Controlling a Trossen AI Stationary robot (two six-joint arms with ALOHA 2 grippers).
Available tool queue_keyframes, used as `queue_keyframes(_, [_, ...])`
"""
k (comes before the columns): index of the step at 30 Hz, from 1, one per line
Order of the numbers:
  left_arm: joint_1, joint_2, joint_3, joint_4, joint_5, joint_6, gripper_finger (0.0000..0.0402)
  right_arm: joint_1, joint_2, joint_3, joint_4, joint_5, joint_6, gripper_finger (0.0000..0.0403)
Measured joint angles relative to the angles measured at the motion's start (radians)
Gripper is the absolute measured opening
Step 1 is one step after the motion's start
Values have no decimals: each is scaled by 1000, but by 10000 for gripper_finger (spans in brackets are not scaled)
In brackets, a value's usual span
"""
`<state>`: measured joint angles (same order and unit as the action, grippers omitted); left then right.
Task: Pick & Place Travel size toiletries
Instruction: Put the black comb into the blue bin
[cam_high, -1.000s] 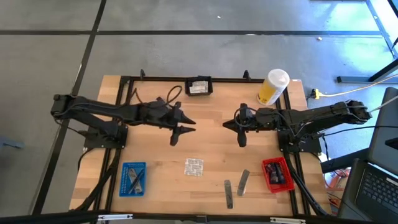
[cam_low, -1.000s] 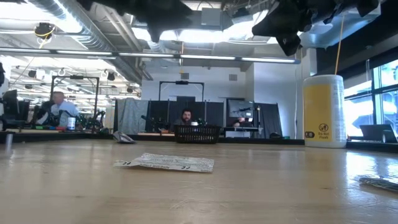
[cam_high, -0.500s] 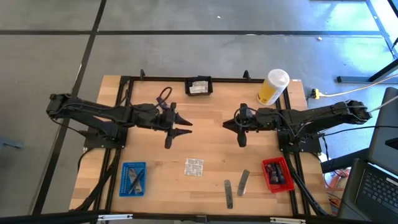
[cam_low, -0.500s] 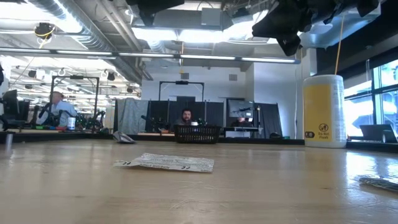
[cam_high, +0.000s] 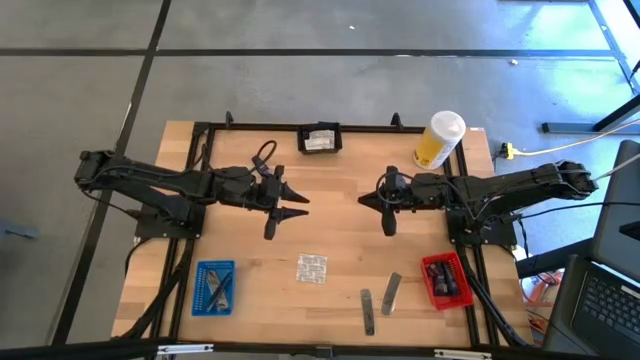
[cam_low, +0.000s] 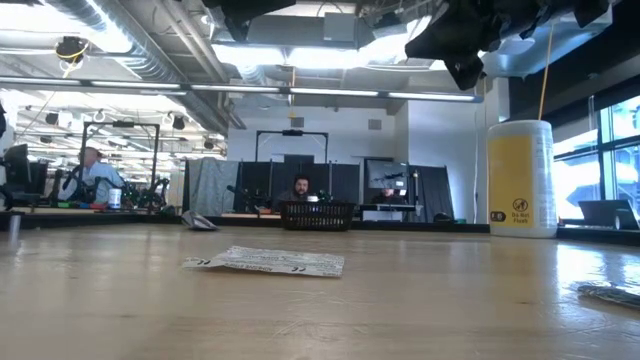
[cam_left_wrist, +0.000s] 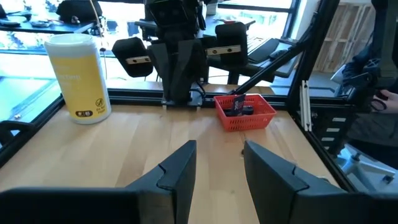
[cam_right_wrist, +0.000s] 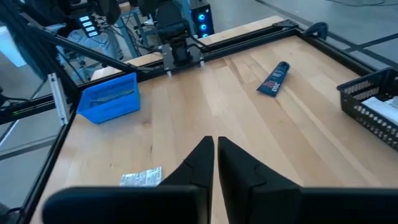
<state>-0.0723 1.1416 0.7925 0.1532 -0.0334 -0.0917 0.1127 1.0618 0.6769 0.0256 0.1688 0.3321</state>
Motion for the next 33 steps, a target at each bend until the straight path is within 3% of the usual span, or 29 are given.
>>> queue_keyframes(9, [0, 0, 0, 1, 0, 0, 130, 0, 0, 0, -2, -4, 32, 41])
queue_keyframes(25, [0, 1, 0, 1, 0, 0, 129, 0, 0, 0, -3, -1, 42, 167])
queue_keyframes(29, [0, 1, 0, 1, 0, 0, 129, 0, 0, 0, -3, -2, 42, 166])
queue_keyframes(33, [0, 1, 1, 1, 0, 0, 129, 0, 0, 0, -3, -2, 42, 129])
